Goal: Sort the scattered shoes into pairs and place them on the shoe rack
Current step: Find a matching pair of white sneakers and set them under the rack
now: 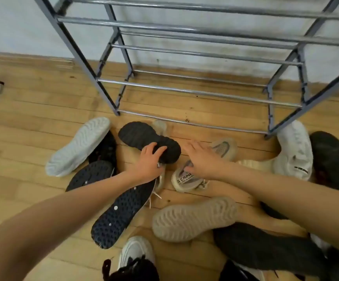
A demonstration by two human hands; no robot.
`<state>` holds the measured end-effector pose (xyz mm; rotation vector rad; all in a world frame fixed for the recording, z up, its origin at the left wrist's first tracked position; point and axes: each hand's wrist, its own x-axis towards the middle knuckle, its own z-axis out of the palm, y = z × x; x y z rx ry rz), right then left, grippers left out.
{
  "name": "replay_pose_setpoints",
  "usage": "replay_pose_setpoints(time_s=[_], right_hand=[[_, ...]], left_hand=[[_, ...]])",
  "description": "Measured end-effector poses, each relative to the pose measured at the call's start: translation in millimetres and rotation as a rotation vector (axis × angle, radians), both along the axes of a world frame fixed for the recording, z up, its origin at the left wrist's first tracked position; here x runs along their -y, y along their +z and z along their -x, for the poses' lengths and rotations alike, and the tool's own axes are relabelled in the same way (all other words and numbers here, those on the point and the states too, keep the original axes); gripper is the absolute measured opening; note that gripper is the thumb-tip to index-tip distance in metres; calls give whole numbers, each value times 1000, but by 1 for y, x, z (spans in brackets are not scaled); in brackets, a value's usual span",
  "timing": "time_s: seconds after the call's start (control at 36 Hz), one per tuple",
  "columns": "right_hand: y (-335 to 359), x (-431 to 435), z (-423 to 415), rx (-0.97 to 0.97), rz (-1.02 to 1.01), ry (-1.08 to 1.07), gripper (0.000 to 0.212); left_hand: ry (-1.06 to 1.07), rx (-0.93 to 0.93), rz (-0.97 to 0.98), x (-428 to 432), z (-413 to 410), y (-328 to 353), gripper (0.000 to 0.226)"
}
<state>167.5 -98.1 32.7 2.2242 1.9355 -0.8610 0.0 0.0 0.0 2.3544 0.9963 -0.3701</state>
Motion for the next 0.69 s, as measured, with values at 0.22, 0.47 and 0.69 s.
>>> replay_pose_setpoints(time_s=[0.22, 0.47, 0.69], right_hand=[[-10, -31, 27, -188, -34, -249, 88], [-34, -46, 27, -154, 29, -205, 100], [-39, -52, 44, -42, -48, -181, 97]], left_hand=[[175, 163, 28, -5, 5, 0, 52], [100, 182, -147, -13, 24, -6, 43], [135, 186, -110, -17, 37, -4, 40]])
